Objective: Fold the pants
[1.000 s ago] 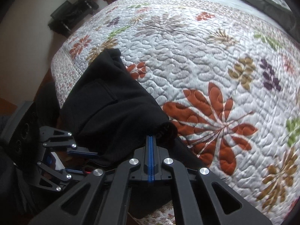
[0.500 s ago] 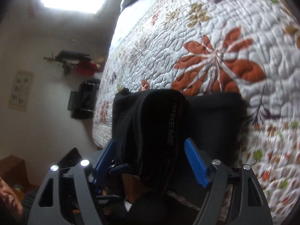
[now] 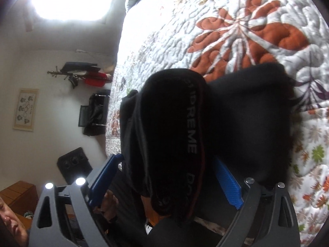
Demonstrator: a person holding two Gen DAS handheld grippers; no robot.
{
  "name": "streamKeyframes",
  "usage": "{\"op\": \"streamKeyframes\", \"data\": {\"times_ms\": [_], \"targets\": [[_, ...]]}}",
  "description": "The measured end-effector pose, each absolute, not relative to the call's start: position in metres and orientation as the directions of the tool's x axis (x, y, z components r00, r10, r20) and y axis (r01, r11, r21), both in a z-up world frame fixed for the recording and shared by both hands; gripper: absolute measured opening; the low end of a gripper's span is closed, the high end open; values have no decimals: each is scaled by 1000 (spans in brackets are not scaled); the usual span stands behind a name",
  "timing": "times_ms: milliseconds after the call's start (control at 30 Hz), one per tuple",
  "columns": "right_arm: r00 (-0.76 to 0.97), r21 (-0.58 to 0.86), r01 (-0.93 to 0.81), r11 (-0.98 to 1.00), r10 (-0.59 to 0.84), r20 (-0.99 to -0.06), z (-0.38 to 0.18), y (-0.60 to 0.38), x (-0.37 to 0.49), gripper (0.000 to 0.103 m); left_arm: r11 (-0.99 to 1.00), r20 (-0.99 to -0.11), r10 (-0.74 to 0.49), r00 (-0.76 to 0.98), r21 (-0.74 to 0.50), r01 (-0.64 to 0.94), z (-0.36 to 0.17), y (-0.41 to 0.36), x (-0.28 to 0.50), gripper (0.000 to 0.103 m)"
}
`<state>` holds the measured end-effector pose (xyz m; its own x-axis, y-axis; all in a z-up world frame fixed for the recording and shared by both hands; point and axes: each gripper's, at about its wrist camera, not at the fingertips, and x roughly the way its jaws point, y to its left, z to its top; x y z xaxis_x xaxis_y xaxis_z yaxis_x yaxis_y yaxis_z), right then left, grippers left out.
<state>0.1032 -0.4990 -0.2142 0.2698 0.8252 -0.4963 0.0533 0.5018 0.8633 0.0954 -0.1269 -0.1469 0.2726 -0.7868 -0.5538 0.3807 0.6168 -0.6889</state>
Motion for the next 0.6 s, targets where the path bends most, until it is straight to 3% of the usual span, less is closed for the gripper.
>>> {"op": "streamKeyframes", "data": {"times_ms": [100,200,333,533,600], "targets": [[286,875,49,482,832,-475,-212,-499,99,91,585,-526,-811,255,-725,365,-152,-120,99,84],[283,861,58,505,819,-499,-216,-502,97,83,582,-525,-813,252,-727,363,-157,-117,99,84],[260,853,64,518,816,-516,-210,-496,98,49,587,-528,-810,256,-729,354,-157,-115,103,84],[227,822,151,549,790,-570,-217,-491,98,57,598,-531,-802,275,-716,360,-152,-107,103,84],[237,836,151,528,802,-549,-217,-490,99,58,597,-529,-802,276,-718,358,-151,-104,104,84]]}}
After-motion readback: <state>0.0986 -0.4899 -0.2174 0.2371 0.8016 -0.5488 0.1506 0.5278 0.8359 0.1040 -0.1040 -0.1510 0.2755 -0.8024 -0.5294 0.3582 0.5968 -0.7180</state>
